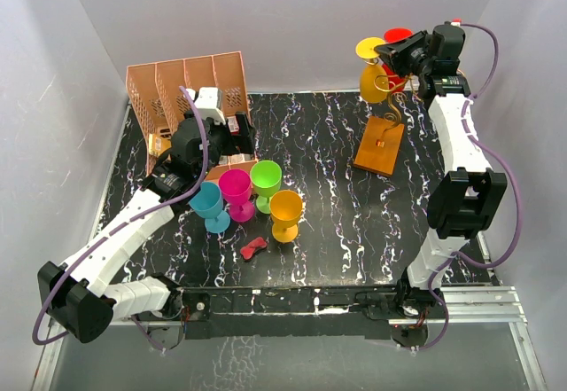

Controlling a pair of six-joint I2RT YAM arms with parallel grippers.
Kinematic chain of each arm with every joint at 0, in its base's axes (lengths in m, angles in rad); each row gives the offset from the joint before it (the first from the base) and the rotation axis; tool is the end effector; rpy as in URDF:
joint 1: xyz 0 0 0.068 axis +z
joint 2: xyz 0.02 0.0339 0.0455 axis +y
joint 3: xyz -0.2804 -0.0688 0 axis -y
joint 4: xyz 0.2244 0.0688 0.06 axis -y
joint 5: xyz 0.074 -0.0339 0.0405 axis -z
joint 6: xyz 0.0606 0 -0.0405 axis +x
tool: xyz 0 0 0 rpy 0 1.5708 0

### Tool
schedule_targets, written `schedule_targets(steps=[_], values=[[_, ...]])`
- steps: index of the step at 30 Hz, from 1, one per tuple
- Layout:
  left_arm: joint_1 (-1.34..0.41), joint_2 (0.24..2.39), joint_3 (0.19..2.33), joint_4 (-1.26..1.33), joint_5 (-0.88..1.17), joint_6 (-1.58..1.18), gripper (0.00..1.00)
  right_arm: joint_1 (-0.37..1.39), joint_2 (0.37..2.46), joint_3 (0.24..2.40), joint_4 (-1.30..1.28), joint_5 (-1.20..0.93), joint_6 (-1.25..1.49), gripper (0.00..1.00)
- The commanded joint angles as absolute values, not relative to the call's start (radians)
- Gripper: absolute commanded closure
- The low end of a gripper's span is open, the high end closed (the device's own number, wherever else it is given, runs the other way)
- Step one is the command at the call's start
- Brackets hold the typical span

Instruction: Take the wine glass off the wine glass rack

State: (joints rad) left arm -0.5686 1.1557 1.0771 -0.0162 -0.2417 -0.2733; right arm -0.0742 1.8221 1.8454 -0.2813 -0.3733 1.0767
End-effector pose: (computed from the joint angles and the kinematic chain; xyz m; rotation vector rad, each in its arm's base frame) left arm 0.2333 -0.1319 0.3997 0.0633 1.6801 -0.4358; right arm 0.4392 -0.0105 0.4170 0.8106 1.7630 1.0288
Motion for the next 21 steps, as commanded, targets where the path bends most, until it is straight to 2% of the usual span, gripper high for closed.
schedule_targets(steps=[1, 11, 21], values=[[-0.558, 1.139, 1.106, -0.003, -0.23, -0.279, 0.03, -0.079, 1.761, 1.885, -0.24, -0.277, 1.095, 0.92], [-0.551, 1.144, 1.106, -0.003, -0.219, -0.286, 0.03, -0.078, 1.614, 1.747, -0.219, -0.187, 1.131, 0.92], [-0.55, 1.153, 1.106, -0.003, -0.209, -0.295, 0.03, -0.08, 1.478, 1.575, -0.181, -0.23, 1.16, 0.92]])
